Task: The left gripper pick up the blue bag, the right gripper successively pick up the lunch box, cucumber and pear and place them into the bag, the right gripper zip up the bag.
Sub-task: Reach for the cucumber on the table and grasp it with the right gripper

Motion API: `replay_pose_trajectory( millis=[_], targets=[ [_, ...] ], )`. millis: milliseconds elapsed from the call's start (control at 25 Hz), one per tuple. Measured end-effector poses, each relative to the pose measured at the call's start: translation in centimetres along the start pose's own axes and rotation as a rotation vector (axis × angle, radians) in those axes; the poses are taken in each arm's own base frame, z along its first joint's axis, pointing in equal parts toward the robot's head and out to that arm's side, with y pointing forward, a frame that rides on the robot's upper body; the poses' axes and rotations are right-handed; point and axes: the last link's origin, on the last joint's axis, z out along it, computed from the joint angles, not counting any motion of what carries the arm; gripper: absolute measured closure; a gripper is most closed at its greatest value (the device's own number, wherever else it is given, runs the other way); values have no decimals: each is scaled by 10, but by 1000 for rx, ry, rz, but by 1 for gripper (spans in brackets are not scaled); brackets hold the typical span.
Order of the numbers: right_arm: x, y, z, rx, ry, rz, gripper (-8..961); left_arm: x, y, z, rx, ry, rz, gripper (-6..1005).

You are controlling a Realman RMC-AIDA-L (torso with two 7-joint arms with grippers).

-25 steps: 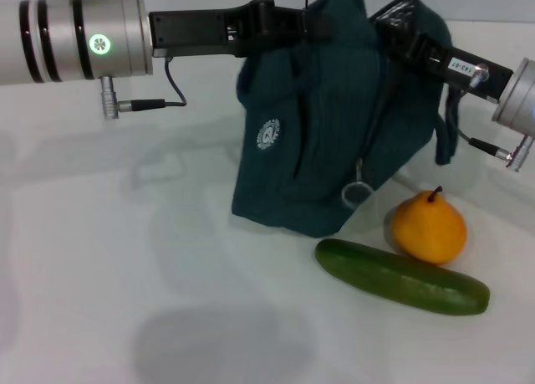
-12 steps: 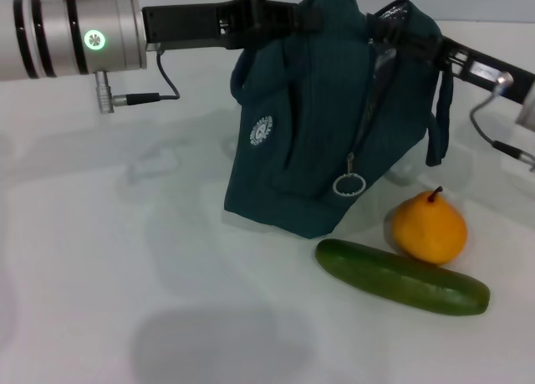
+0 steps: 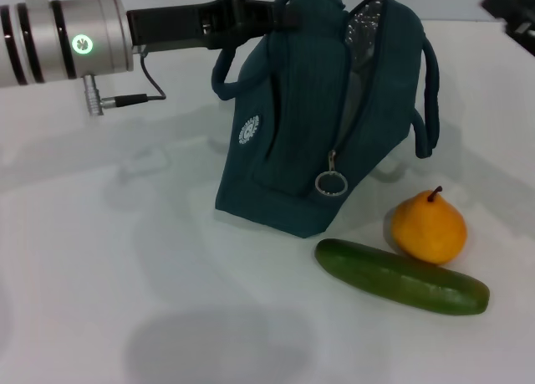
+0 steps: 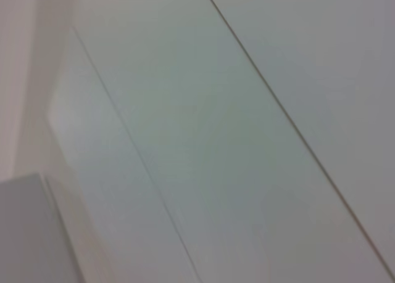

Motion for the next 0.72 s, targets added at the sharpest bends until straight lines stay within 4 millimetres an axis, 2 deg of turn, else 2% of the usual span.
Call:
replay_pose_trajectory(
  millis=[120,400,560,720],
  targets=[
    [-8,6,-5,-68,22,-44,186,-2,-3,-4,8,11,-9,936],
    [-26,24,-3,-343,331,-74,201,-6,-9,-11,37,30,-22,936],
    [-28,32,8,-426,548,-59,214,-9,-13,-18,54,38,-33,936],
    [-29,40,18,-430,799,-41,213,-9,-14,-19,58,40,-34,936]
  ],
)
